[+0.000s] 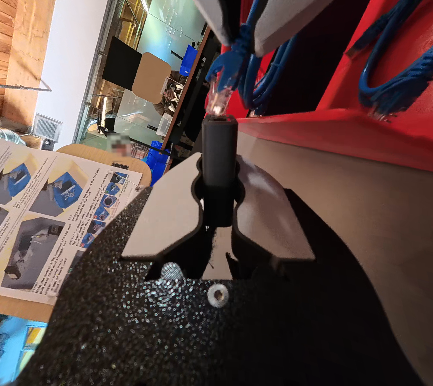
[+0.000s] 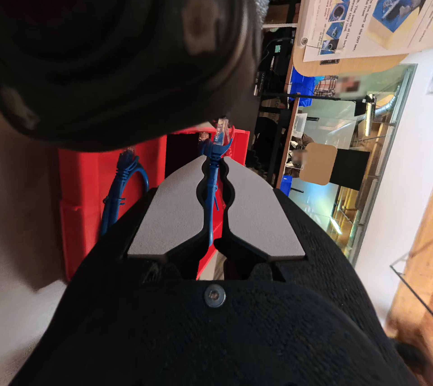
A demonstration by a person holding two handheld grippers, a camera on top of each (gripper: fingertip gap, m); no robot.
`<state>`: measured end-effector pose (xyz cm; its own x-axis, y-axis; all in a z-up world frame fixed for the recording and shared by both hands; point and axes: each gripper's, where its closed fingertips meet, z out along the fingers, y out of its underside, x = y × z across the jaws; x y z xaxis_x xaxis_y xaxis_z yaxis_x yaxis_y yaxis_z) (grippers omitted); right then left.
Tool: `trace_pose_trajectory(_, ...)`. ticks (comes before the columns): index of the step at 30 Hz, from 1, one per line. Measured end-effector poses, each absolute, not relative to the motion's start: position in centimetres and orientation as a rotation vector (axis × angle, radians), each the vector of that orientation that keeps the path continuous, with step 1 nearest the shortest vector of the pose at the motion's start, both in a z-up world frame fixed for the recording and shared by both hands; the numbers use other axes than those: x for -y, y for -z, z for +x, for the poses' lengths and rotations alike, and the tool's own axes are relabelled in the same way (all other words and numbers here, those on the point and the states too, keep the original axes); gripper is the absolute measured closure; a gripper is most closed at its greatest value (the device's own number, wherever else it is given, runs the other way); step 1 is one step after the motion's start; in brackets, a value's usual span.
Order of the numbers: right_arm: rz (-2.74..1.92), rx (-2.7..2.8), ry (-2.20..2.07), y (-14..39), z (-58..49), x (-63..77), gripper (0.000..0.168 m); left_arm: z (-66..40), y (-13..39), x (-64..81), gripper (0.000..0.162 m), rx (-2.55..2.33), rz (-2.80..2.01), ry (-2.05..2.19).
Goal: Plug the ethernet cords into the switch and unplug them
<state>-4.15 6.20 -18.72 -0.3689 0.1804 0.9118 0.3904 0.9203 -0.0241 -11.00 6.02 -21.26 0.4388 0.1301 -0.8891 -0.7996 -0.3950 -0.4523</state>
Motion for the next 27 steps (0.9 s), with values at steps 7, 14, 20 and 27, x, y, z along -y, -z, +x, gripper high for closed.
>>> trace_pose_trajectory(7, -0.311, 2.028, 0.346, 19.5, -3.7, -6.5, 0.163, -10.4, 21.7, -6.3, 0.141, -0.663, -1.668, -1.188)
trace_pose_trajectory(14, -0.296, 2.042, 0.305, 19.8, -3.5, -6.0, 0.163, -10.5, 21.6, -6.1, 0.141, -0.686, -1.679, -1.245)
trace_pose_trajectory(20, -0.212, 2.018, 0.321, 19.6, -3.4, -6.0, 0.163, -10.0, 21.7, -6.1, 0.141, -0.722, -1.677, -1.172)
trace_pose_trajectory(27, -0.179, 1.956, 0.345, 19.1, -3.2, -6.4, 0.163, -9.4, 21.6, -6.2, 0.141, -0.724, -1.676, -1.145)
